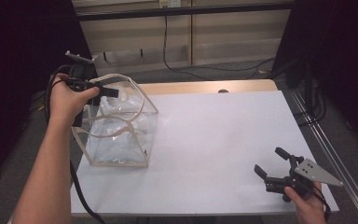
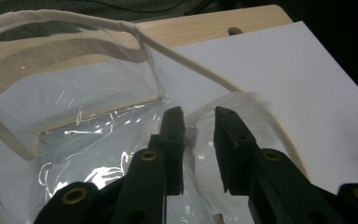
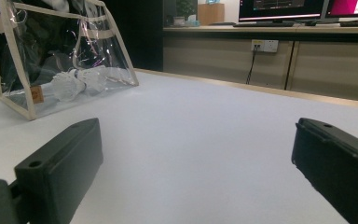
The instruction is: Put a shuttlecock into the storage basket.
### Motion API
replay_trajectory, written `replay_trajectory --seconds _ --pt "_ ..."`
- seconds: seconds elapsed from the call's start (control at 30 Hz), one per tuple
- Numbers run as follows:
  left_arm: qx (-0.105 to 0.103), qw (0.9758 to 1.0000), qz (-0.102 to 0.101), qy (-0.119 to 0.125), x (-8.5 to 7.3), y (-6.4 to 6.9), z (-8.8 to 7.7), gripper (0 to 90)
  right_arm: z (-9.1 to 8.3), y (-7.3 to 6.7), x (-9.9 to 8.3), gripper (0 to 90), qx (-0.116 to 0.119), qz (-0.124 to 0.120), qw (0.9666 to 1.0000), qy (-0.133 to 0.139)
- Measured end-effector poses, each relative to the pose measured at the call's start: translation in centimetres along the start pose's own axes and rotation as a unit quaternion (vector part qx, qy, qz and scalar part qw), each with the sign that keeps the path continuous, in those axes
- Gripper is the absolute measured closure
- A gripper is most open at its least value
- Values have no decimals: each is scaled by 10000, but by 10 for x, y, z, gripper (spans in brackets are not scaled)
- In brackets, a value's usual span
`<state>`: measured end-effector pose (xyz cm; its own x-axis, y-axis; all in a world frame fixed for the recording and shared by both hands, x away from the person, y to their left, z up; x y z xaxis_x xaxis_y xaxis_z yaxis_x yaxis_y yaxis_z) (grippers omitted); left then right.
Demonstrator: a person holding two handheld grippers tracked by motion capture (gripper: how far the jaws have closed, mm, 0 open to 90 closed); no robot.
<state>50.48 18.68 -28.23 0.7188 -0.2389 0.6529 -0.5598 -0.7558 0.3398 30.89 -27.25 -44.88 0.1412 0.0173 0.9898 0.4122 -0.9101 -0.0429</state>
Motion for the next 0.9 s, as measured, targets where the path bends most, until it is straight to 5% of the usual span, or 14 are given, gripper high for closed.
replay_trajectory --seconds 0.23,0.53,0.67,0.9 --pt "-444 9989 99 128 0 21 -1 652 0 -1 0 16 16 7 10000 -2" --pt "-1384 9887 508 286 -9 71 0 460 -1 -1 1 15 17 2 10000 14" --pt "-1504 9861 668 234 -15 83 3 421 0 -3 1 16 8 -5 10000 2" --pt "-1881 9772 923 348 -24 109 1 364 0 -2 1 15 19 -8 10000 16"
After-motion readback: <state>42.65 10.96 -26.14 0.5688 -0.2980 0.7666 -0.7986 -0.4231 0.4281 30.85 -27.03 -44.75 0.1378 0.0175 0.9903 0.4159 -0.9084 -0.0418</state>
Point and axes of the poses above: each handheld gripper's, and its own axes: z roughly forward along the jaws, x roughly out of its top, y roughly to its right, the point moved 8 cm from there along z, roughly forward along the jaws, and after that the axes turned 5 degrees about -x, right-handed, at the moved point
